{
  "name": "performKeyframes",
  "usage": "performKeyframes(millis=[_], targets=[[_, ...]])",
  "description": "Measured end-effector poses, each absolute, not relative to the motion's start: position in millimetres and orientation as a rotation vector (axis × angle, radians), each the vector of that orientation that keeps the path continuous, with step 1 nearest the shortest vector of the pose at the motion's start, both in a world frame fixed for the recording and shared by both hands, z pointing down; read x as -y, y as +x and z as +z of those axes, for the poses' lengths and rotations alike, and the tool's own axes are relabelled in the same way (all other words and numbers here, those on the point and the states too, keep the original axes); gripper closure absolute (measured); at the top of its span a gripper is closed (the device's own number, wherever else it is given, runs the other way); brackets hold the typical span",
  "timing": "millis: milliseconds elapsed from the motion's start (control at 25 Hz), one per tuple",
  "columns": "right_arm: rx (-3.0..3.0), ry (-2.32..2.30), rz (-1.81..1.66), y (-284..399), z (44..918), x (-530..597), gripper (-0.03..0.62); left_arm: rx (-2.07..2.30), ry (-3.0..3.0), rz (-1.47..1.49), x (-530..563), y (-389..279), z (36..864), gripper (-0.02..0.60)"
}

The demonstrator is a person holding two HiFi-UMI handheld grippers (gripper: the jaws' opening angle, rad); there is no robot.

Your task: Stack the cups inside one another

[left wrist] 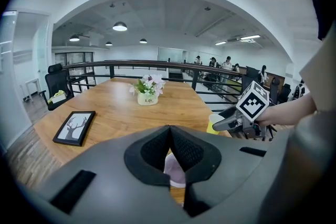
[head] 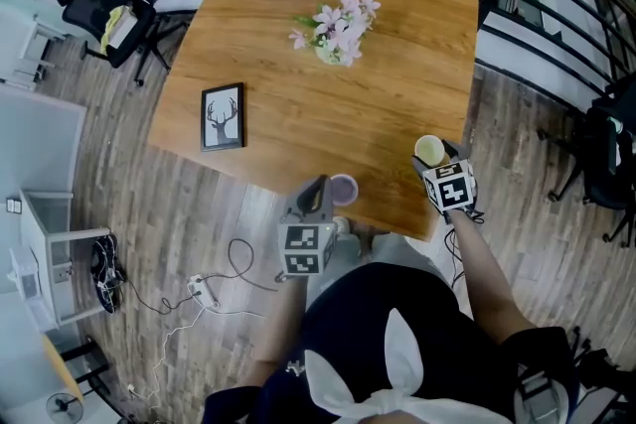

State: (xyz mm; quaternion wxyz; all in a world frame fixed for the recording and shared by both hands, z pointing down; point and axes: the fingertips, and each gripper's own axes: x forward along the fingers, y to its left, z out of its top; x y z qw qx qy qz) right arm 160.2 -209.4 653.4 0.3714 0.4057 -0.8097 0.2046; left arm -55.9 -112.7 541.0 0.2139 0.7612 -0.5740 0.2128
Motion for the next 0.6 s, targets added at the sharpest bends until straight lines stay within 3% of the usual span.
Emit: performKeyframes(millis=[600], targets=[[2.109,1.053,0.509,151.7,635.7,209.1,0.244,1.586,2.117,0.57,112.2,-63.0,540.5,0.565]])
